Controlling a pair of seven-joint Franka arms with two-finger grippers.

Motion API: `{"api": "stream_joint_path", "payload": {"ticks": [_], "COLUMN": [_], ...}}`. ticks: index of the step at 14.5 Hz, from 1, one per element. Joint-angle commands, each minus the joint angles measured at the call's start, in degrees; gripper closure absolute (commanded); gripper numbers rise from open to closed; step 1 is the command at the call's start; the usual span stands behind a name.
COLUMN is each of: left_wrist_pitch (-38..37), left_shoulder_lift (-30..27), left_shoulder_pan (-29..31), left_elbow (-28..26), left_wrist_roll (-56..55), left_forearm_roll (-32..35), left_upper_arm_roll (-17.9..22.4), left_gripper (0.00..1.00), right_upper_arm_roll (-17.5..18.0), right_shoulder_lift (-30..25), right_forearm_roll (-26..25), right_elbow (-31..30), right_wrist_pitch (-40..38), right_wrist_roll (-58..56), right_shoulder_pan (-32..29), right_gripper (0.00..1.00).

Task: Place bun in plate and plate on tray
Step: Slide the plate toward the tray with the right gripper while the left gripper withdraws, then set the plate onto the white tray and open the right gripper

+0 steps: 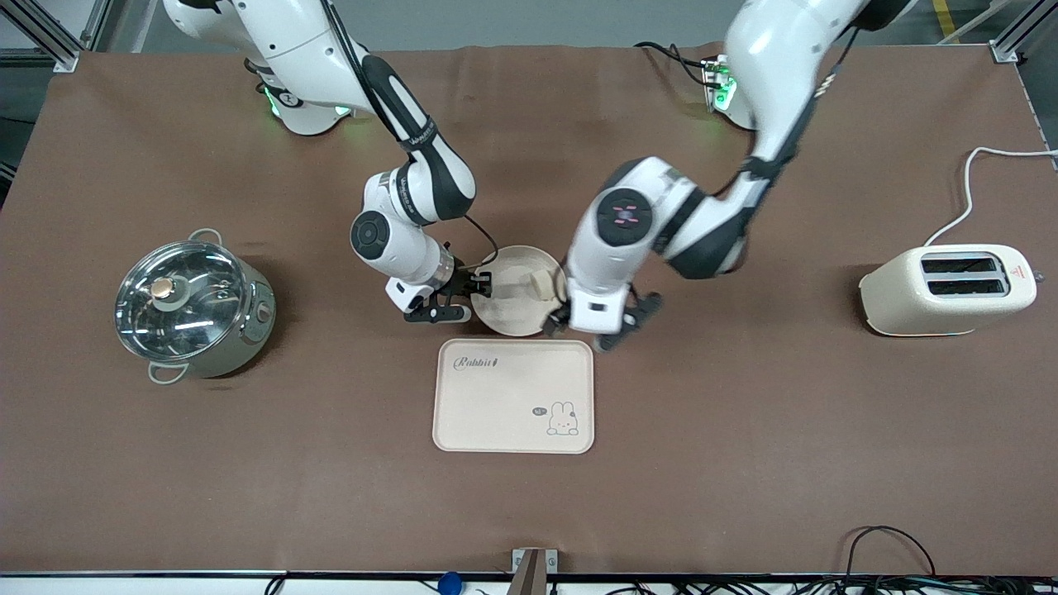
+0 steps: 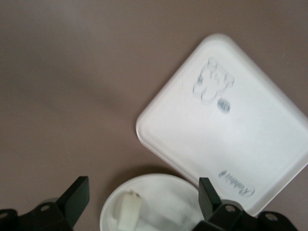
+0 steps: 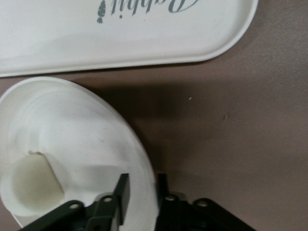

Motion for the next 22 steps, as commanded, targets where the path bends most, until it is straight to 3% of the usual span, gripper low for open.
{"api": "stream_joint_path", "payload": {"ticks": [1, 8, 11, 13, 16, 18, 22], "left_wrist_pitch": [-3.99, -18.40, -24.36, -27.90, -31.06, -31.95, -33.52], "left_shoulder_lift": [-5.48, -16.90, -22.26, -25.70, -30.27, -33.60, -36.87], "left_shoulder_pan": [6.77, 20.41, 24.89, 25.00, 20.62, 17.89, 17.00], "left_elbow": [-0.79, 0.88, 0.79, 0.18, -2.10, -5.25, -8.08], "left_wrist_roll": [10.45, 43.39, 56.94, 61.10, 66.37, 67.70, 69.02], "left_forearm_roll": [0.76, 1.29, 0.50, -0.46, -1.87, -3.98, -5.82], "left_upper_arm_roll": [-0.31, -0.31, -0.48, 0.65, 7.14, 10.66, 11.65], "left_gripper": [0.00, 0.00, 0.00, 0.00, 0.00, 0.00, 0.00], "right_upper_arm_roll": [-0.31, -0.31, -0.49, -0.57, -1.71, -2.24, -2.33], "right_shoulder_lift": [0.52, -1.14, -2.20, -1.77, 1.56, 4.98, 15.00], "right_forearm_roll": [0.39, 0.39, 0.48, 0.57, 0.13, -3.71, -5.93], "right_elbow": [0.49, 1.10, 5.04, 8.56, 15.32, 21.89, 34.65], "right_wrist_pitch": [0.18, -1.05, -6.21, -9.48, -9.84, -13.25, -17.31], "right_wrist_roll": [-0.55, -0.91, 0.06, 1.02, 1.12, 1.20, 4.01], "right_shoulder_pan": [0.57, -0.13, -1.36, -3.12, -5.49, -8.47, -11.83], "right_gripper": [1.00, 1.00, 1.00, 1.00, 1.00, 1.00, 1.00]}}
